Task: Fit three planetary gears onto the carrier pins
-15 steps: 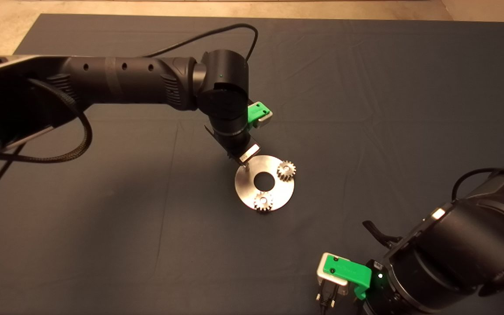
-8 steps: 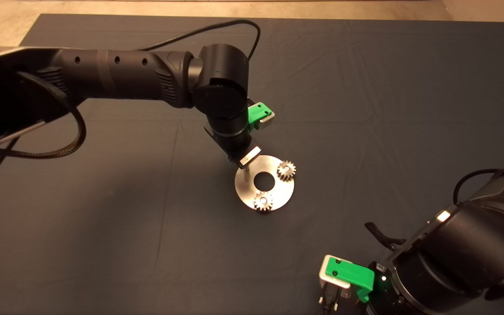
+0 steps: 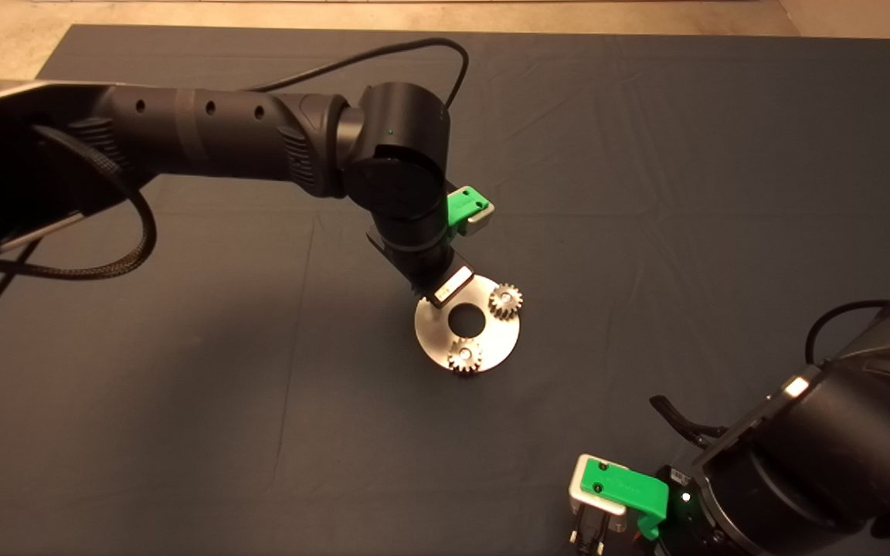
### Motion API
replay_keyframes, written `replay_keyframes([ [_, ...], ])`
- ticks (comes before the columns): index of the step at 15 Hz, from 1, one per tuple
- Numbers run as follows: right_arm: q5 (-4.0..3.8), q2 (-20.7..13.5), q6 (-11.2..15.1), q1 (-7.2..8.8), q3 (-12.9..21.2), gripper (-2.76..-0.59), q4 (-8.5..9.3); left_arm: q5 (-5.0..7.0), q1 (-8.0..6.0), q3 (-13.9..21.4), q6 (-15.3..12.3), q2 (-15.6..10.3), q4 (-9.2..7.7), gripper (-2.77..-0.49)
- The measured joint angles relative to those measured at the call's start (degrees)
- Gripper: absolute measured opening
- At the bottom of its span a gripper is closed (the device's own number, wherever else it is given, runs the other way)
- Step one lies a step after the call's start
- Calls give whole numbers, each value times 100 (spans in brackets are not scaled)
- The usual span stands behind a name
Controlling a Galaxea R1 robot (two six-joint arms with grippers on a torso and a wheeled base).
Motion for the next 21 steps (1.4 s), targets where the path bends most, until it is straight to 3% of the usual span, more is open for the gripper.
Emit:
replay_keyframes([
  [3, 2, -32, -5, 0, 35, -191, 0, -1, 0, 49, -125, 123, -2, -250],
  [9, -1, -506, -127, -41, 149, -191, 0, 1, 0, 52, -214, 221, -5, -250],
  [17, -2, -629, -173, -578, 286, -191, 0, -1, 0, 46, -250, 234, -2, -250],
  [21, 2, -667, -174, -989, 293, -191, 0, -1, 0, -15, -250, 234, 16, -250],
])
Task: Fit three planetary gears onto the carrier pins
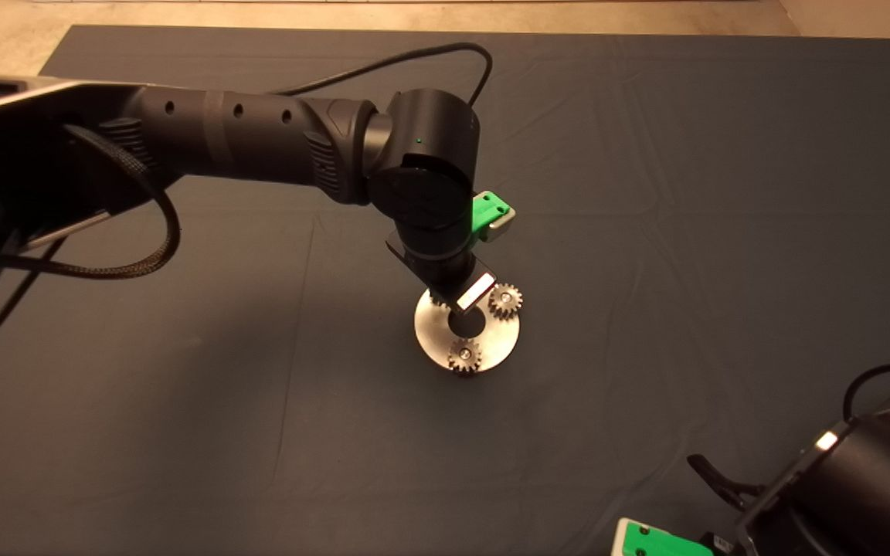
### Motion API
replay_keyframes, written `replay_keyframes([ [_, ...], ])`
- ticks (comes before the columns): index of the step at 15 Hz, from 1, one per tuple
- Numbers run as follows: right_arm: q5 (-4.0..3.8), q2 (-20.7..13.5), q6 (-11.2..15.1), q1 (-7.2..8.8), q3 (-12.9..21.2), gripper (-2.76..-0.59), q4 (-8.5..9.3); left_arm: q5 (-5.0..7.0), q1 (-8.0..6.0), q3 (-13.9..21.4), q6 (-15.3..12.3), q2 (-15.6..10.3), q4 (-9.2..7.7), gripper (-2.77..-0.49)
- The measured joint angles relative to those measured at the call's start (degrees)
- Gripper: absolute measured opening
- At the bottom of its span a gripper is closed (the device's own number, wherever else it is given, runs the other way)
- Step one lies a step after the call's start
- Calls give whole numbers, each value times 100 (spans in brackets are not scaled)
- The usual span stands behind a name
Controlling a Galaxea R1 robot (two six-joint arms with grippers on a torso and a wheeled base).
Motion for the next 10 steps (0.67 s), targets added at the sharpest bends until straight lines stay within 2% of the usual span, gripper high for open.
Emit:
replay_keyframes([
  [3, -3, -94, 0, -124, 22, -191, 0, 2, 0, -10, -1, 6, 4, -250],
  [10, -4, -108, 0, -217, 33, -191, 1, -2, 4, -140, -199, 293, 9, -251],
])
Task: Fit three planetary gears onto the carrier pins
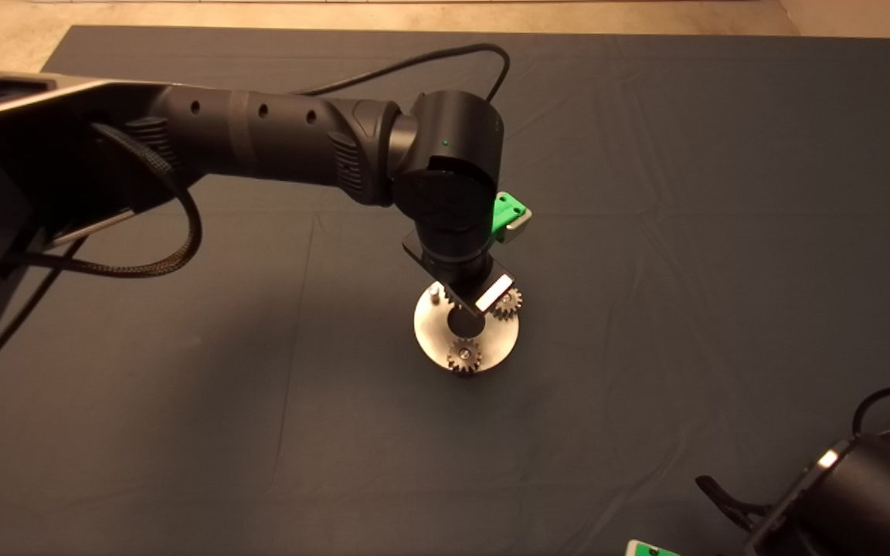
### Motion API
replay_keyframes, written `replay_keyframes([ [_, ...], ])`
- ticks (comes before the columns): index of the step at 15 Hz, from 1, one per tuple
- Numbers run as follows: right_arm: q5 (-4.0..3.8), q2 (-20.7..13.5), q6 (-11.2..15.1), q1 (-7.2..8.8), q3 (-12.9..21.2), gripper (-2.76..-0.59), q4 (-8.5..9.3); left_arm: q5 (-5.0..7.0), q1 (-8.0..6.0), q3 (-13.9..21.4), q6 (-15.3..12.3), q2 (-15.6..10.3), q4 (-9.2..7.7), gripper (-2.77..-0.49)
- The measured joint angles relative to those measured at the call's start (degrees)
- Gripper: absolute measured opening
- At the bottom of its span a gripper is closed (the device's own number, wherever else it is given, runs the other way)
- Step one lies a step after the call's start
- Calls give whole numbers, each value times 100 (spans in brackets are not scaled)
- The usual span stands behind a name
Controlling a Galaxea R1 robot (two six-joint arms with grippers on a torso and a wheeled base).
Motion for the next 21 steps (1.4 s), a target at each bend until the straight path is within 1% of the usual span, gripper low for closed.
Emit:
replay_keyframes([
  [3, 2, 3, 0, -1, 0, -191, 0, 0, 46, -50, -77, 44, 1, -251],
  [5, 0, 12, 1, 0, 0, -191, 5, 5, 65, -90, -82, 52, 4, -251],
  [10, 4, 32, 1, 5, 0, -191, 18, 0, 77, -140, -83, 24, 12, -251],
  [12, 2, 34, 1, 10, 0, -191, 29, 0, 77, -190, -51, -51, 17, -251],
  [15, 0, 88, 1, 18, 5, -191, 35, 5, 79, -283, 56, -266, 34, -251],
  [18, 2, 112, 1, 18, 5, -191, 43, 2, 79, -319, 182, -477, 45, -251],
  [21, 0, 127, 1, 29, 5, -191, 79, 2, 82, -322, 234, -634, 55, -251],
])
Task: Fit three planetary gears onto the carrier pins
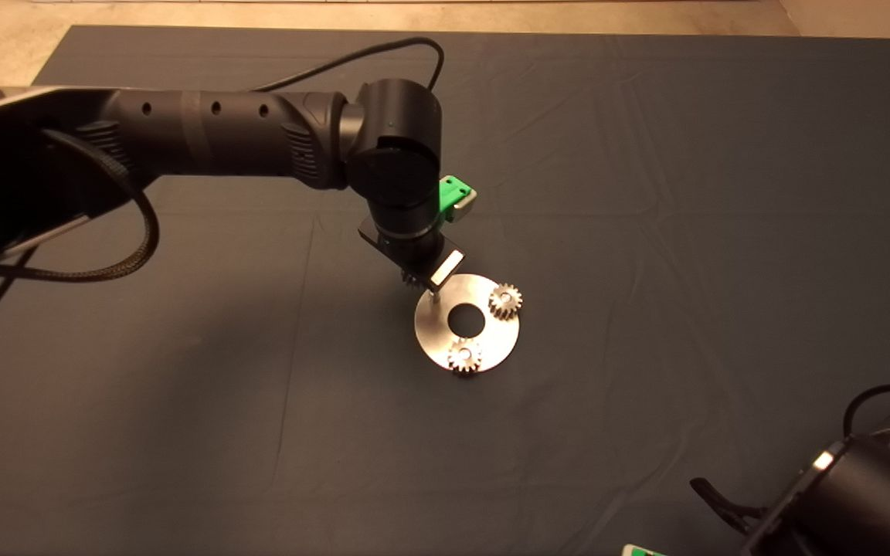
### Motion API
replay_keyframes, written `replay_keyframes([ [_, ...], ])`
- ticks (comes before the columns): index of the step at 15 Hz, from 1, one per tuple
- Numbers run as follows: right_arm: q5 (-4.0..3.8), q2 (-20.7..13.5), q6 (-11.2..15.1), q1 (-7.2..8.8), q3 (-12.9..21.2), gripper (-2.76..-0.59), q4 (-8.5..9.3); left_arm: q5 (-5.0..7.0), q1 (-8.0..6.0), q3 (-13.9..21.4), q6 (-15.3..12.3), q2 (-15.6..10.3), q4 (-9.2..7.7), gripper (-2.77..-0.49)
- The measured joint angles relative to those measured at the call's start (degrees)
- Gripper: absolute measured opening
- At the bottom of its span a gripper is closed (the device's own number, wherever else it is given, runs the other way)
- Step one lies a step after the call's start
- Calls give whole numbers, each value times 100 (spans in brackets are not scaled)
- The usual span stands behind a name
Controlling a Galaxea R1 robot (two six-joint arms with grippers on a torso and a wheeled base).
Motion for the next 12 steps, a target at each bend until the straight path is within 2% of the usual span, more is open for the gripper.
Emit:
replay_keyframes([
  [3, 2, 17, 0, 80, 0, -191, 6, 2, 45, -2, 13, -45, 21, -251],
  [6, 2, 17, 0, 87, 0, -191, 11, -2, 150, -4, 22, -44, 23, -251],
  [9, 0, 17, 0, 99, 0, -191, 27, 2, 169, -6, 20, -39, 28, -251],
  [11, 2, 17, -1, 98, 0, -191, 28, -2, 251, -28, 17, 12, 28, -251],
  [12, 2, 17, 0, 100, 0, -191, 35, 38, 270, -33, 15, 41, 32, -251],
])
